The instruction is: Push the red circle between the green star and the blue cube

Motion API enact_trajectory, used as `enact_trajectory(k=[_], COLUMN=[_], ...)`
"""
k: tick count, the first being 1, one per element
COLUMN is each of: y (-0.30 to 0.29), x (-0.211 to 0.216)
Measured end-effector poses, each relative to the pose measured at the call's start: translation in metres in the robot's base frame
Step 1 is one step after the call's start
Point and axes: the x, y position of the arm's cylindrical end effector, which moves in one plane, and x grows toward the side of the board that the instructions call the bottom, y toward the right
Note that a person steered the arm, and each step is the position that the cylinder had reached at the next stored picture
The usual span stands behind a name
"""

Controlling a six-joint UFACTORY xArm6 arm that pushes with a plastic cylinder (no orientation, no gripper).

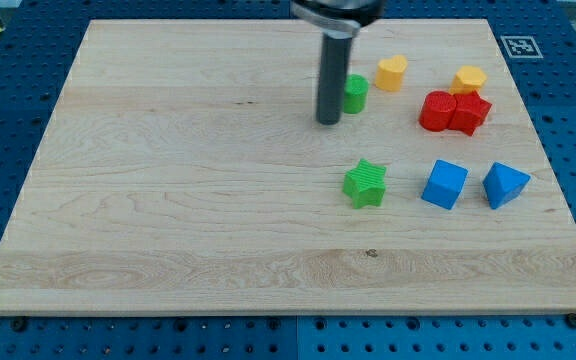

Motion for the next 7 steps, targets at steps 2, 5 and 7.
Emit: enact_trajectory(k=[2,5,7], y=[-0.013,0.030,0.109], x=[-0.043,-0.023,-0.025])
